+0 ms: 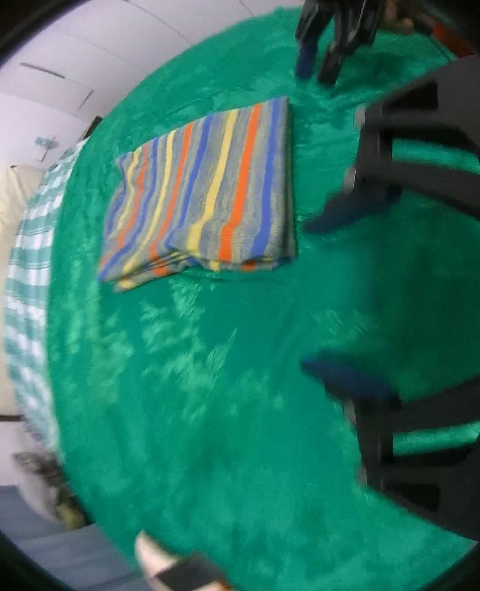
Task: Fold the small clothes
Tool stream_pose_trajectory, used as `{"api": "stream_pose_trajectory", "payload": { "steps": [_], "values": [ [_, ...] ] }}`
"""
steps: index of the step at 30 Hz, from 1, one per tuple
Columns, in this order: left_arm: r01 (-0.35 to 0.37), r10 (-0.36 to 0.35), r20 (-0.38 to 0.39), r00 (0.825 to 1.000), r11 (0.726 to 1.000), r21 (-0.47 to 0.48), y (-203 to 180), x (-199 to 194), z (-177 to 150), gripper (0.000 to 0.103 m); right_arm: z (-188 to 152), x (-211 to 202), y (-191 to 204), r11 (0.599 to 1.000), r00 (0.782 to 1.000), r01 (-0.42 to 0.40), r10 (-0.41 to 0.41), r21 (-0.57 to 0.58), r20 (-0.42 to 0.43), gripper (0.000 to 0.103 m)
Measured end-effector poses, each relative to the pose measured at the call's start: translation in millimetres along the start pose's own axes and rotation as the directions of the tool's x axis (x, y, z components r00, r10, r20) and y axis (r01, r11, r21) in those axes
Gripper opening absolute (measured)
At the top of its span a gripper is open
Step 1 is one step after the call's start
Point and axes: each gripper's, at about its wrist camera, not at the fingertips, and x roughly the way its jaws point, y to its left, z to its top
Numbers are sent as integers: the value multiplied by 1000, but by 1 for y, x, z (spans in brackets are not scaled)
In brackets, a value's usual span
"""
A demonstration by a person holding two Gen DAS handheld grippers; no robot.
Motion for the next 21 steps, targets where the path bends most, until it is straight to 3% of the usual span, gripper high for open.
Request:
{"api": "stream_pose_trajectory", "payload": {
  "steps": [1, 3, 10, 17, 21],
  "values": [
    [-15, 15, 18, 1000, 1000, 5, -1, -8, -2, 90, -7, -10, 1, 1000, 1000, 17, -17, 15, 23, 74],
    [-37, 36, 37, 999, 999, 18, -5, -23, -7, 90, -19, -30, 8, 999, 997, 41, -43, 27, 69, 86],
    [-72, 69, 72, 995, 997, 38, -15, -47, -6, 90, -44, -59, 27, 996, 995, 21, -30, 91, 92, 86],
    [-104, 98, 87, 991, 992, 75, -23, -57, -10, 91, -53, -67, 42, 996, 994, 18, -27, 84, 102, 86],
    [-1, -1, 36, 999, 999, 35, -12, -38, -15, 96, -57, -59, 42, 996, 996, 37, -44, 84, 77, 86]
  ]
}}
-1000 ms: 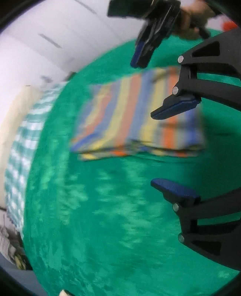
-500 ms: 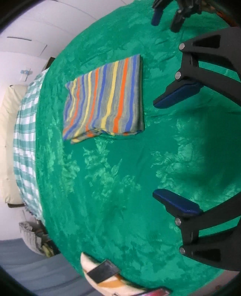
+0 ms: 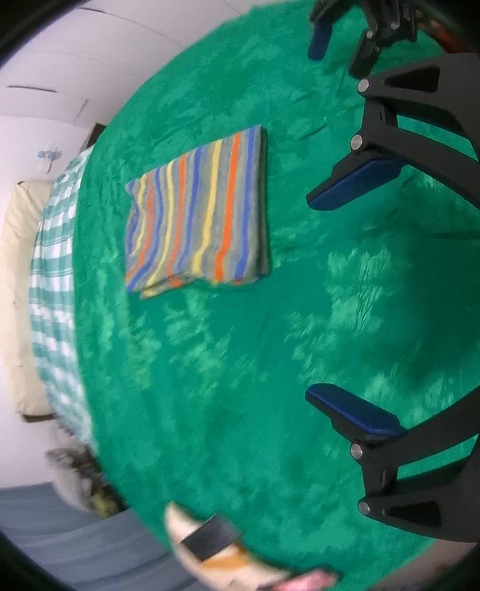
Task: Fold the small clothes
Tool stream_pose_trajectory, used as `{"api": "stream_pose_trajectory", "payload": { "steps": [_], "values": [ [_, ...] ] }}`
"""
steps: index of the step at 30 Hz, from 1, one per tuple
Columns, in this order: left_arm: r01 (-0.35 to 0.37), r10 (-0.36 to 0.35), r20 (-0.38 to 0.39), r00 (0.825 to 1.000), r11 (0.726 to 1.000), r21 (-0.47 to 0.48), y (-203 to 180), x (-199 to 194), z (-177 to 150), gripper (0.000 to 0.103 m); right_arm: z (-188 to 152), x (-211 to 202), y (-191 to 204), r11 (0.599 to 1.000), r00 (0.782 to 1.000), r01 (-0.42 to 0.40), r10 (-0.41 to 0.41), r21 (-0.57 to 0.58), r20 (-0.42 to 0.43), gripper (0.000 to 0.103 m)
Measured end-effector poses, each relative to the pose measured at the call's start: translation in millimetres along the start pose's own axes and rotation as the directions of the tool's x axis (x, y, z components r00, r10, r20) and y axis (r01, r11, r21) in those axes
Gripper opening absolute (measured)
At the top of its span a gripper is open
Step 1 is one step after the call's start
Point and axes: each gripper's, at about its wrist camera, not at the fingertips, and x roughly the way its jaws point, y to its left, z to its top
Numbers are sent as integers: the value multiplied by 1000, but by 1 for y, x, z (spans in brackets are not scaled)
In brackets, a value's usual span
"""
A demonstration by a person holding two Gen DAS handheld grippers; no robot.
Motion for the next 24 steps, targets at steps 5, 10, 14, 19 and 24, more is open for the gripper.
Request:
{"api": "stream_pose_trajectory", "payload": {
  "steps": [5, 10, 14, 19, 24],
  "values": [
    [222, -228, -33, 973, 967, -127, 32, 36, 13, 95, 5, 18, -21, 998, 1000, -26, 26, 53, -11, 86],
    [346, -352, 13, 936, 913, -217, 52, 81, 69, 96, 61, 33, -54, 986, 990, -105, 91, 129, 111, 86],
    [373, -393, -39, 919, 896, -243, 47, 136, 108, 95, 119, 64, -81, 955, 965, -221, 185, 196, 186, 86],
    [427, -450, -65, 891, 877, -221, 31, 173, 129, 90, 170, 124, -111, 873, 919, -389, 345, 293, 192, 85],
    [412, -445, -105, 889, 880, -239, 22, 194, 130, 20, 182, 174, -97, 858, 920, -390, 377, 335, 107, 43]
  ]
}}
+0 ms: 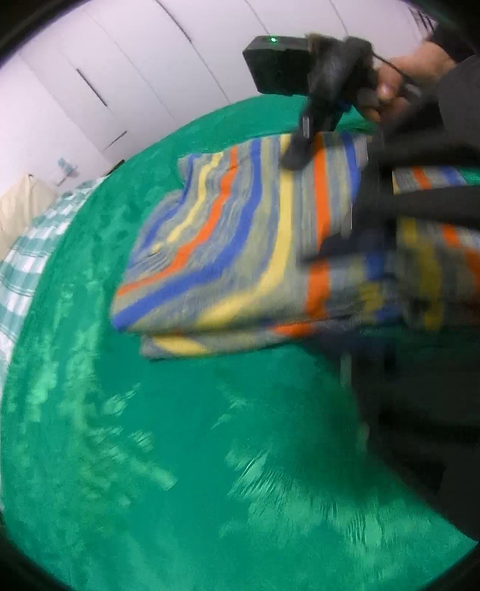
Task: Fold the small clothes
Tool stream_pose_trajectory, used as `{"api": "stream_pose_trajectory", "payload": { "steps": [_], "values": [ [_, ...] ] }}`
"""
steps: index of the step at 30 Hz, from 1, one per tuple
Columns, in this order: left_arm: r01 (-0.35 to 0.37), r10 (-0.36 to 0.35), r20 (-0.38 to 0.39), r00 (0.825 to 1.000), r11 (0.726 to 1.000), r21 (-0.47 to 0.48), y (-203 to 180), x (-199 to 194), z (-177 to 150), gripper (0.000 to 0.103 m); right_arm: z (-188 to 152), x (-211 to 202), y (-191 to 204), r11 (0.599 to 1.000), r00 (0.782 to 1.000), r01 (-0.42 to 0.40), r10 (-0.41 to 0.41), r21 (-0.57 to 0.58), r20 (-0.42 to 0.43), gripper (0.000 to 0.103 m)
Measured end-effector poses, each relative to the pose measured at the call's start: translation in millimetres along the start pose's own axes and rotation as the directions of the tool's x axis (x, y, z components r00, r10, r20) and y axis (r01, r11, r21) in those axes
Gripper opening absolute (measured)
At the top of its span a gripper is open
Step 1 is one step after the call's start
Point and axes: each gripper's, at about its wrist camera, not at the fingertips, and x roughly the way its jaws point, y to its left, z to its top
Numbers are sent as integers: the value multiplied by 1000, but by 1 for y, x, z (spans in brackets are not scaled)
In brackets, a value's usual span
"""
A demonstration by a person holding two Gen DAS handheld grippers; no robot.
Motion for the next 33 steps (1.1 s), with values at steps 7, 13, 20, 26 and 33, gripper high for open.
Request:
{"api": "stream_pose_trajectory", "payload": {
  "steps": [7, 13, 20, 26, 33],
  "values": [
    [-43, 25, 143, 989, 992, 120, -45, -58, 2, 14, -3, -27, 73, 953, 981, 171, -143, -249, 127, 22],
    [-17, -30, 267, 963, 985, 172, -79, -144, 30, 15, 25, -84, 151, 928, 971, 84, 6, -362, 240, 22],
    [-202, 189, 164, 968, 978, 61, -49, -118, -5, 74, 22, -84, 128, 958, 980, 139, -97, -251, 171, 71],
    [-379, 347, 200, 917, 913, 153, -50, -124, -152, 80, -99, -108, 51, 848, 895, 444, -434, -288, 102, 94],
    [-410, 349, 285, 892, 892, 191, -105, -132, -244, 100, -212, -160, 60, 734, 801, 596, -572, -327, 175, 98]
  ]
}}
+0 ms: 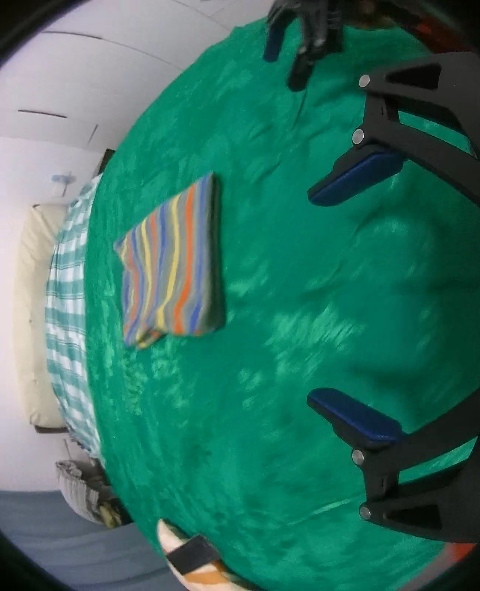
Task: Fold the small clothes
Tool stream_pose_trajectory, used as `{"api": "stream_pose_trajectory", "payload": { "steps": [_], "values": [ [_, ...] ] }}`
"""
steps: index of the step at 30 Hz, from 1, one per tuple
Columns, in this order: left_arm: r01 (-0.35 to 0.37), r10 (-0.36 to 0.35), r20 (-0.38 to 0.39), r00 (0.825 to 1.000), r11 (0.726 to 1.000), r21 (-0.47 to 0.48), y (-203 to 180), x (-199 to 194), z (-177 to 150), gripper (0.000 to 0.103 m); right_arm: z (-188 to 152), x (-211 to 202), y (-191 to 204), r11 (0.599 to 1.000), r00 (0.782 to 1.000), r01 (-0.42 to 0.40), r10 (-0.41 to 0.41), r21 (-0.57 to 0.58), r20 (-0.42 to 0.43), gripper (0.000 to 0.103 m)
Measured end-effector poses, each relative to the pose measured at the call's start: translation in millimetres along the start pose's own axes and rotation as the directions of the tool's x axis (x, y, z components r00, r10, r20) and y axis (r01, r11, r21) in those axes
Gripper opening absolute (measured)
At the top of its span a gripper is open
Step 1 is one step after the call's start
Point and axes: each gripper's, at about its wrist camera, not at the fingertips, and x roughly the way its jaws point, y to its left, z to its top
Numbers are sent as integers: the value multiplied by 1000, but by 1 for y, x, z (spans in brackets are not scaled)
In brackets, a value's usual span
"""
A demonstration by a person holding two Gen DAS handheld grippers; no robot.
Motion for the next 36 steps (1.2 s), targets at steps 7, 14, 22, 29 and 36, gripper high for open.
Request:
{"api": "stream_pose_trajectory", "payload": {
  "steps": [7, 14, 22, 29, 36],
  "values": [
    [-39, 45, -136, 990, 998, 52, -20, 38, -35, 103, -49, 5, 30, 1000, 999, 4, -4, -9, -54, 103],
    [-54, 58, -161, 985, 998, 31, -20, 43, -35, 103, -64, 14, 36, 999, 996, 37, -40, -35, -81, 103],
    [-65, 70, -134, 989, 997, 43, -22, 43, -43, 103, -64, 20, 40, 998, 995, 58, -60, -38, -73, 103],
    [-73, 76, -101, 992, 997, 35, -23, 42, -48, 103, -64, 23, 39, 998, 996, 54, -56, -31, -72, 103],
    [-102, 105, -90, 990, 994, 40, -28, 40, -50, 103, -63, 25, 36, 998, 995, 55, -57, -29, -85, 103]
  ]
}}
